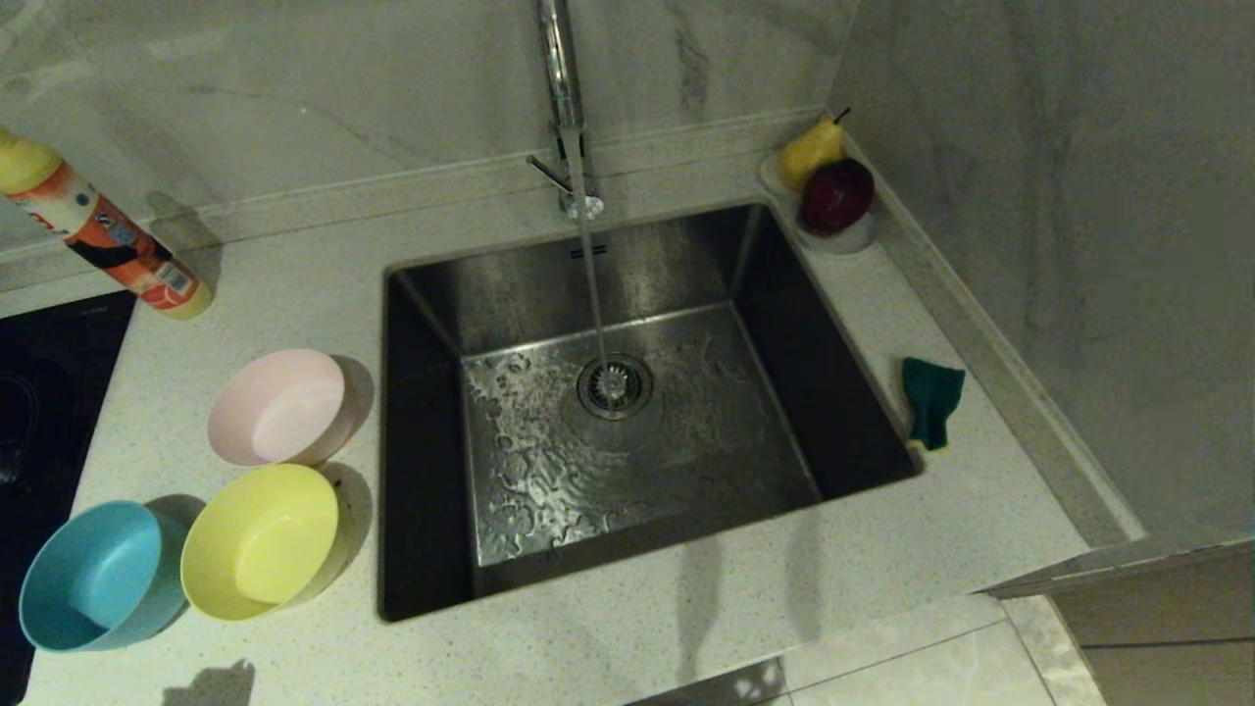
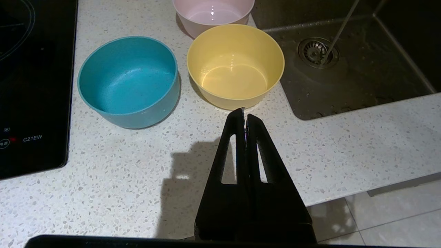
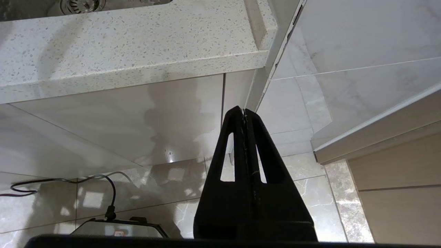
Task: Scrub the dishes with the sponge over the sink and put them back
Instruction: Pick up a bowl and the sponge
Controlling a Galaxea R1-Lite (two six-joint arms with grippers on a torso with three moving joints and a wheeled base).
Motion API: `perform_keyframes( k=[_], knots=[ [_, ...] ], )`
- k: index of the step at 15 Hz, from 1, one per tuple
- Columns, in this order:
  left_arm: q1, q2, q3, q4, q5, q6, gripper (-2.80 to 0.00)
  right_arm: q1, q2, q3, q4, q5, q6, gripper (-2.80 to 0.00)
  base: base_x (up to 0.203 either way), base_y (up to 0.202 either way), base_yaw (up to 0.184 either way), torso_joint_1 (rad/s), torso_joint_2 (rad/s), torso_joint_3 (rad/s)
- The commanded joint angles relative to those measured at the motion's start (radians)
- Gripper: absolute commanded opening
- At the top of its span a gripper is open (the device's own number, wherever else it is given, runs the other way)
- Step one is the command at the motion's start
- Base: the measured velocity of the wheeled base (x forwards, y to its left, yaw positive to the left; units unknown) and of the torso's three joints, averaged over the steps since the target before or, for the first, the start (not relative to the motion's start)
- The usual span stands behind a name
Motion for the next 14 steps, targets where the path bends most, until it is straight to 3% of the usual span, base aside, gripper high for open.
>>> perform_keyframes(
  k=[1,6,10,12,14],
  knots=[
    [0.000,0.003,0.040,-0.001,0.000,0.000,-2.80,-0.001,-0.001,0.000,-0.001,0.002,-0.006,-2.80,0.000,0.000,0.000,0.000,0.00,0.000],
    [0.000,0.003,0.040,-0.001,0.000,-0.002,-2.80,0.000,0.001,0.000,0.000,-0.009,0.006,-2.80,0.000,0.000,0.000,0.000,0.00,0.000],
    [0.000,0.003,0.040,-0.001,0.000,-0.002,-2.80,0.000,0.010,-0.010,0.038,-0.011,-0.056,-2.80,0.000,0.000,0.000,0.000,0.00,0.000],
    [0.000,0.003,0.040,-0.001,0.000,-0.002,-2.80,0.001,0.019,-0.063,0.064,-0.013,-0.071,-2.80,0.000,0.000,0.000,0.000,0.00,0.000],
    [0.000,0.003,0.040,-0.002,0.000,-0.002,-2.80,0.001,0.086,-0.201,0.075,-0.009,-0.073,-2.80,0.000,0.000,0.000,0.000,0.00,0.000]
  ],
)
